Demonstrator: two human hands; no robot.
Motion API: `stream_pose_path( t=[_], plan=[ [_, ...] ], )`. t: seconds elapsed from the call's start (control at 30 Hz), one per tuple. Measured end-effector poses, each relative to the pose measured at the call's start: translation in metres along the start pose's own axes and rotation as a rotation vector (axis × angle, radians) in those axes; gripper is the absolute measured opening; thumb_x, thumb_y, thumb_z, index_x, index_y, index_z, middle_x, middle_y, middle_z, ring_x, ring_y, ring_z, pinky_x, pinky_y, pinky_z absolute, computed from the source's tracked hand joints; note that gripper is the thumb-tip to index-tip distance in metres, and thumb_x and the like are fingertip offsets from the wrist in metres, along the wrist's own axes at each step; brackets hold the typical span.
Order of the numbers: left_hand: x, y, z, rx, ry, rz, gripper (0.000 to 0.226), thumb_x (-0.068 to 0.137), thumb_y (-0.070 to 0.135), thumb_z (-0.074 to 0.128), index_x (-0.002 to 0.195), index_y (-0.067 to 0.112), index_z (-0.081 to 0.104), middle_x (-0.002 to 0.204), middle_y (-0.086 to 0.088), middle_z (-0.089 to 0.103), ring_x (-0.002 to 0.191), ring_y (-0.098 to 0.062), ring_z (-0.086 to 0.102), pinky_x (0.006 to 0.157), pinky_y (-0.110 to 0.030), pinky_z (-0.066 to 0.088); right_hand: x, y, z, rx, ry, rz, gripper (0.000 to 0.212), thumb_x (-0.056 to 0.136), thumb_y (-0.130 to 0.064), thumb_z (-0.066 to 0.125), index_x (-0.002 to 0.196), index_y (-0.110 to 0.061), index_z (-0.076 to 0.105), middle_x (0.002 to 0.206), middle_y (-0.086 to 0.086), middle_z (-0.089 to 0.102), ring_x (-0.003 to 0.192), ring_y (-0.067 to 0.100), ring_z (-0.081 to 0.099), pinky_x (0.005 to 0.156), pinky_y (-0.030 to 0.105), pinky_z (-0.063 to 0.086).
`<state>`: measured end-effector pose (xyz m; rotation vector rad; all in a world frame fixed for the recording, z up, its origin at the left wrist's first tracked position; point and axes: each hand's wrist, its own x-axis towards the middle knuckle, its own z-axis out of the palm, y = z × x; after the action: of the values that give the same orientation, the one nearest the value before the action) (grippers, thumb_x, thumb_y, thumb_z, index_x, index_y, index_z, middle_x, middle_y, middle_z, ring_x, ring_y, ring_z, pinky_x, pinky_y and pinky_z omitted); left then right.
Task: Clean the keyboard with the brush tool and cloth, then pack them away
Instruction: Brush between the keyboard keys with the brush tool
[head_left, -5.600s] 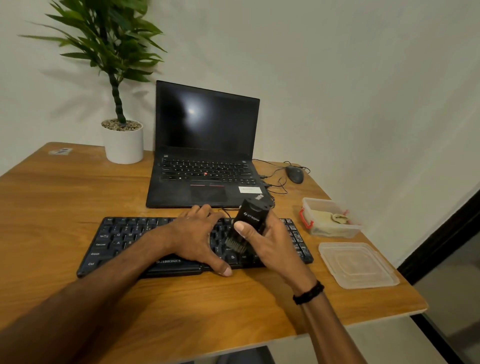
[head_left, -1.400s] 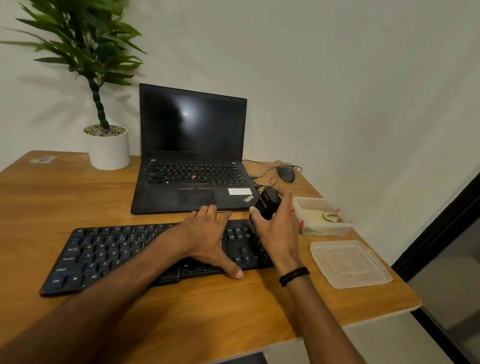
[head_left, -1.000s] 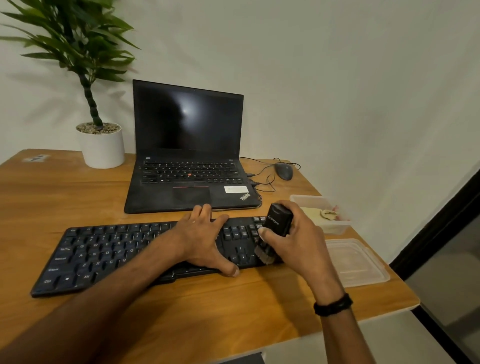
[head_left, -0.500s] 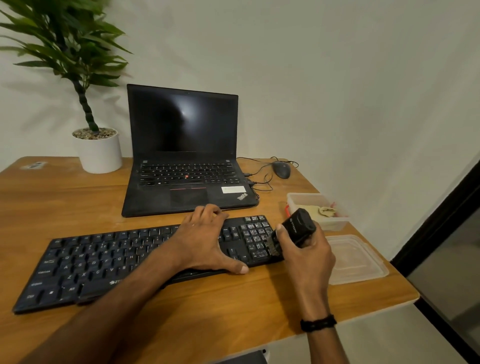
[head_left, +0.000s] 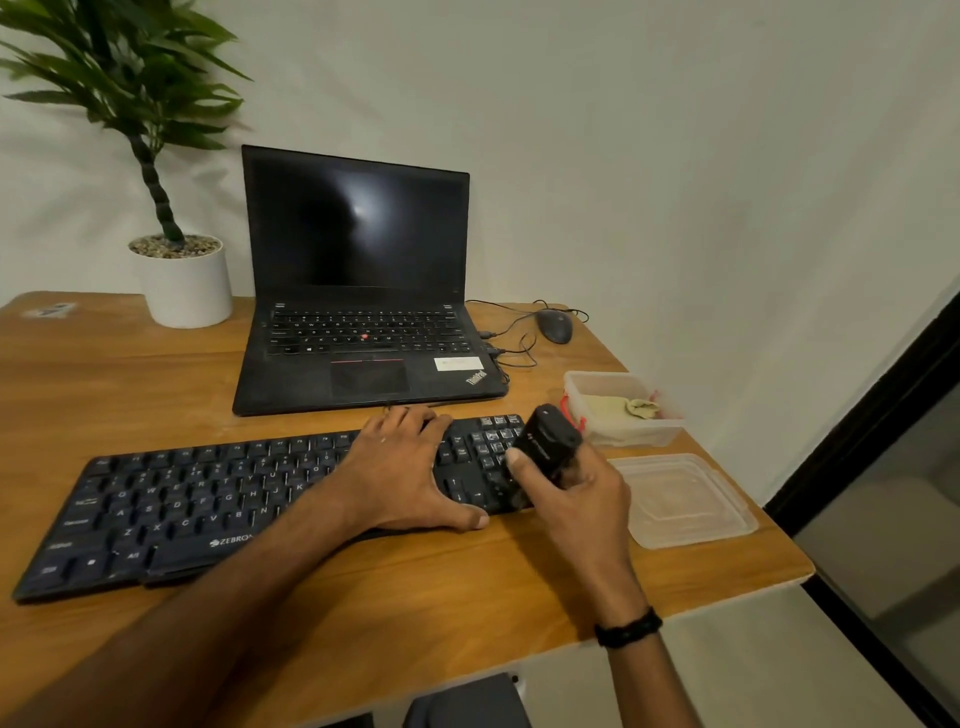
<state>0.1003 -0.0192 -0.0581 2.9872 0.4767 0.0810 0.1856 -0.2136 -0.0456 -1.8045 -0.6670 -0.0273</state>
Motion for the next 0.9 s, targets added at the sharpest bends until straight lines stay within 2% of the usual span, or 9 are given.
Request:
stream_pose_path(
  t=[0.13, 0.2, 0.27, 0.3, 0.43, 0.57, 0.7, 0.83, 0.9],
  plan=[
    [0.001, -0.001, -0.001, -0.012, -0.008, -0.018, 0.14, 0.052, 0.106, 0.038, 0.161, 0.023, 0.013, 0.162, 0.0, 0.024, 0.146, -0.022, 0.025, 0.123, -0.043, 0.018, 0.007, 0.002, 0.0, -0.098, 0.271, -0.011, 0.019, 0.085, -0.038, 0.074, 0.091, -0.044, 0.057, 0.076, -0.03, 0.059, 0.08, -0.013, 0.061, 0.071, 0.007, 0.047],
    [0.002, -0.001, 0.0, -0.016, 0.002, -0.014, 0.139, 0.053, 0.106, 0.039, 0.161, 0.023, 0.014, 0.162, 0.0, 0.025, 0.146, -0.022, 0.025, 0.123, -0.043, 0.019, 0.004, 0.001, 0.003, -0.073, 0.195, -0.043, 0.018, 0.085, -0.037, 0.074, 0.088, -0.045, 0.058, 0.076, -0.029, 0.062, 0.082, -0.01, 0.063, 0.067, 0.004, 0.047],
    [0.001, -0.002, 0.002, -0.009, 0.007, -0.006, 0.14, 0.052, 0.107, 0.037, 0.161, 0.023, 0.014, 0.161, 0.0, 0.026, 0.145, -0.022, 0.026, 0.123, -0.042, 0.02, -0.003, 0.002, 0.009, -0.004, -0.006, -0.044, 0.015, 0.084, -0.036, 0.076, 0.094, -0.041, 0.065, 0.08, -0.022, 0.069, 0.083, -0.007, 0.067, 0.065, 0.009, 0.052],
    [0.0, -0.003, 0.003, -0.007, 0.009, -0.008, 0.141, 0.05, 0.107, 0.034, 0.161, 0.023, 0.014, 0.161, 0.0, 0.026, 0.145, -0.022, 0.027, 0.123, -0.042, 0.021, -0.003, 0.003, 0.011, 0.001, -0.011, -0.034, 0.016, 0.084, -0.036, 0.076, 0.097, -0.037, 0.067, 0.081, -0.02, 0.07, 0.082, -0.006, 0.068, 0.064, 0.011, 0.053],
    [0.001, -0.004, 0.0, -0.032, 0.006, -0.018, 0.14, 0.051, 0.106, 0.037, 0.161, 0.024, 0.015, 0.161, 0.001, 0.025, 0.146, -0.021, 0.026, 0.123, -0.043, 0.019, 0.005, 0.008, 0.01, -0.149, 0.295, 0.003, 0.019, 0.086, -0.04, 0.072, 0.103, -0.032, 0.067, 0.083, -0.02, 0.068, 0.083, -0.001, 0.066, 0.065, 0.002, 0.044],
    [0.0, -0.002, 0.002, -0.025, 0.02, 0.006, 0.133, 0.059, 0.103, 0.046, 0.161, 0.023, 0.015, 0.16, 0.0, 0.027, 0.144, -0.021, 0.027, 0.122, -0.042, 0.02, -0.003, -0.002, 0.007, -0.118, -0.032, -0.065, 0.025, 0.085, -0.038, 0.075, 0.107, -0.042, 0.065, 0.084, -0.026, 0.067, 0.084, -0.011, 0.065, 0.065, 0.006, 0.049],
    [0.001, -0.005, 0.0, -0.031, 0.01, -0.015, 0.135, 0.059, 0.103, 0.047, 0.162, 0.022, 0.015, 0.161, 0.001, 0.025, 0.145, -0.022, 0.027, 0.122, -0.042, 0.02, 0.014, 0.004, 0.005, -0.219, 0.174, -0.008, 0.021, 0.086, -0.044, 0.07, 0.105, -0.035, 0.067, 0.09, -0.017, 0.072, 0.085, -0.003, 0.066, 0.068, 0.01, 0.048],
    [0.0, -0.001, 0.001, -0.025, -0.002, 0.004, 0.133, 0.061, 0.102, 0.048, 0.162, 0.022, 0.013, 0.161, 0.0, 0.025, 0.144, -0.022, 0.026, 0.122, -0.041, 0.019, 0.011, -0.004, 0.011, -0.131, -0.067, -0.002, 0.021, 0.085, -0.042, 0.073, 0.102, -0.043, 0.062, 0.089, -0.02, 0.068, 0.086, -0.005, 0.066, 0.065, 0.014, 0.055],
    [0.0, -0.001, 0.001, -0.026, 0.002, -0.008, 0.133, 0.06, 0.102, 0.049, 0.161, 0.022, 0.014, 0.161, 0.001, 0.025, 0.145, -0.022, 0.025, 0.122, -0.041, 0.018, 0.018, -0.006, 0.011, -0.187, 0.015, 0.015, 0.02, 0.087, -0.042, 0.071, 0.105, -0.037, 0.064, 0.089, -0.017, 0.069, 0.086, -0.002, 0.066, 0.058, 0.008, 0.047]
  ],
)
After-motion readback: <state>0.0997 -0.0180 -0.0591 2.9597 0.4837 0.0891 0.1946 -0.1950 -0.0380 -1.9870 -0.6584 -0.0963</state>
